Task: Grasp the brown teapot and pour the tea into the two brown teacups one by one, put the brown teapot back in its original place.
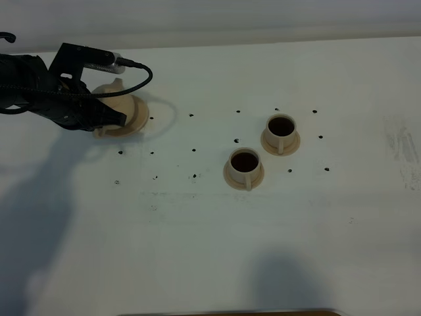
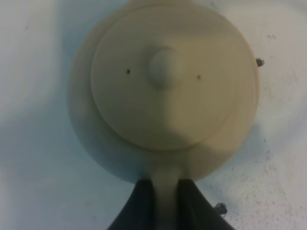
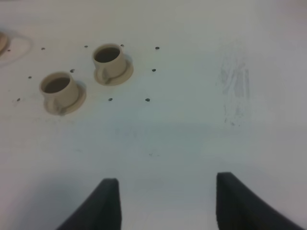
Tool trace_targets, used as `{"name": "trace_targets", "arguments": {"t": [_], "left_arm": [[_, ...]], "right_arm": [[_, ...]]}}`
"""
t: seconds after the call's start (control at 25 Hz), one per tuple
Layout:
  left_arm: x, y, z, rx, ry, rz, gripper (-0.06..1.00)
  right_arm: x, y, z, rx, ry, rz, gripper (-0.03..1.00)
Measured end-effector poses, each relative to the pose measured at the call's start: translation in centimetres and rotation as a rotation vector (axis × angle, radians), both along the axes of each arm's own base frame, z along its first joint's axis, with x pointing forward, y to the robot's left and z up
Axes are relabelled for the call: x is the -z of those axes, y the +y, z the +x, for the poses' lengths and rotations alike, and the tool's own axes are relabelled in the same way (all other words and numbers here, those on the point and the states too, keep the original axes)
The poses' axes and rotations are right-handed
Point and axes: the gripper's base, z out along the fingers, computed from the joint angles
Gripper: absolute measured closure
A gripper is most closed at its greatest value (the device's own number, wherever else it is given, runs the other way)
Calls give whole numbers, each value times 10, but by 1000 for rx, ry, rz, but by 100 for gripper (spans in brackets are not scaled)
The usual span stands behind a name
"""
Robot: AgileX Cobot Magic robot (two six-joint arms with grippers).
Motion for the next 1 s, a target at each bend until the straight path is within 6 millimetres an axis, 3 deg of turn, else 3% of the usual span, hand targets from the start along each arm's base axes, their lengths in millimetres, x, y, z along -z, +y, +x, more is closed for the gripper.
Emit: {"name": "trace_targets", "arguments": {"t": [0.6, 0.68, 0.92, 1.0], "left_arm": [[8, -1, 2, -9, 14, -10, 75], [8, -1, 2, -6, 9, -9, 69], [4, -2, 5, 28, -11, 0, 35], [2, -2, 5, 29, -15, 0, 30]], "right_arm": [[0, 0, 0, 0, 0, 0, 53], [0, 0, 0, 0, 0, 0, 53], [0, 0, 0, 0, 0, 0, 53], [0, 0, 0, 0, 0, 0, 53]]}}
